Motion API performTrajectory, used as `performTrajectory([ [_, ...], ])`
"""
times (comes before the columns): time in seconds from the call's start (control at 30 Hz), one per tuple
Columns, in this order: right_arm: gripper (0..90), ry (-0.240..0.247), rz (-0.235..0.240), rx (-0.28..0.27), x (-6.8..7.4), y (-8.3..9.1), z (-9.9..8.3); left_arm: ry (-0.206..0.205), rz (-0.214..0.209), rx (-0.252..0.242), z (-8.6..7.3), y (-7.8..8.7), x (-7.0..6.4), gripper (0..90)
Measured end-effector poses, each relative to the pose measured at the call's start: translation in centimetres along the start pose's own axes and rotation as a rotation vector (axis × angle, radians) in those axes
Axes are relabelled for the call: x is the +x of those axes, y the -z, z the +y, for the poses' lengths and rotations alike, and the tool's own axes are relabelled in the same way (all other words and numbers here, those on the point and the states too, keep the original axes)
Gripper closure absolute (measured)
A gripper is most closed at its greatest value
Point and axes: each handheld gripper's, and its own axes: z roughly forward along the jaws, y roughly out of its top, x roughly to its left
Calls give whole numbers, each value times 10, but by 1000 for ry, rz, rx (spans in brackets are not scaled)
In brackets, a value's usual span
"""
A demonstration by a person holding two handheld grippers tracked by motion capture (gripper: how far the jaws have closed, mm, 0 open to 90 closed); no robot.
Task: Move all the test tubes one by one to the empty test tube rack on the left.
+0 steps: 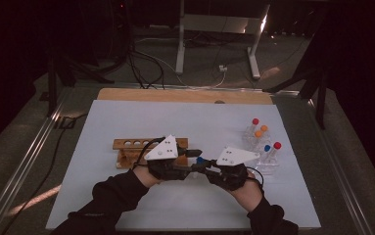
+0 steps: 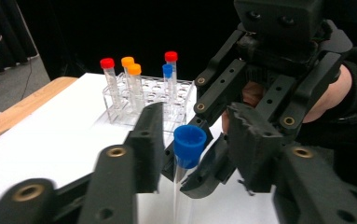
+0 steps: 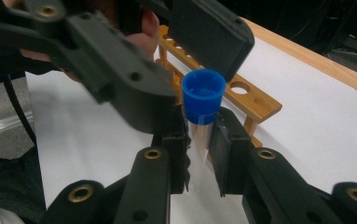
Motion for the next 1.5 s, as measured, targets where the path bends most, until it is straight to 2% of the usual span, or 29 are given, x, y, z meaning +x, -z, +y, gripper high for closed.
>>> performTrajectory([
  [0.17, 766, 0, -1, 2, 0, 0, 0, -6, 10, 3, 0, -2, 1, 665],
  [0.3, 765, -5, 0, 3, 0, 0, 0, -15, 15, 5, 0, -3, 1, 754],
  [0.4, 765, -9, -1, 0, 0, 0, 0, -11, 10, 2, 0, -2, 3, 764],
  [0.53, 753, -16, 1, -3, -1, 0, 0, -36, 19, 12, 2, -2, 2, 776],
  [0.6, 642, -17, -15, -11, -3, 0, -1, -30, 19, 6, 4, 0, 3, 779],
  [0.67, 607, -20, -20, -17, -3, 1, -1, -32, 30, 0, 8, 3, 6, 779],
  [0.7, 536, -30, -35, -26, -6, 3, -2, -27, 31, -7, 9, 6, 8, 782],
  [0.8, 433, -48, -49, -45, -11, 7, -3, -27, 61, -16, 14, 12, 14, 783],
  [0.83, 433, -48, -49, -45, -11, 7, -3, -24, 68, -18, 15, 14, 16, 783],
  [0.93, 334, -41, -68, -56, -15, 11, -4, -17, 96, -28, 19, 21, 23, 783],
  [1.0, 259, -59, -73, -67, -17, 14, -4, -9, 116, -30, 21, 25, 29, 783],
  [1.1, 199, -67, -77, -91, -19, 17, -4, 0, 144, -38, 22, 30, 36, 783],
  [1.13, 136, -69, -85, -111, -19, 18, -4, 5, 152, -41, 22, 31, 39, 783],
  [1.37, 36, -88, -59, -146, -19, 22, -4, 41, 232, -51, 16, 37, 56, 783],
  [1.5, 10, -81, -30, -129, -20, 21, -5, 66, 266, -44, 9, 38, 65, 783],
])
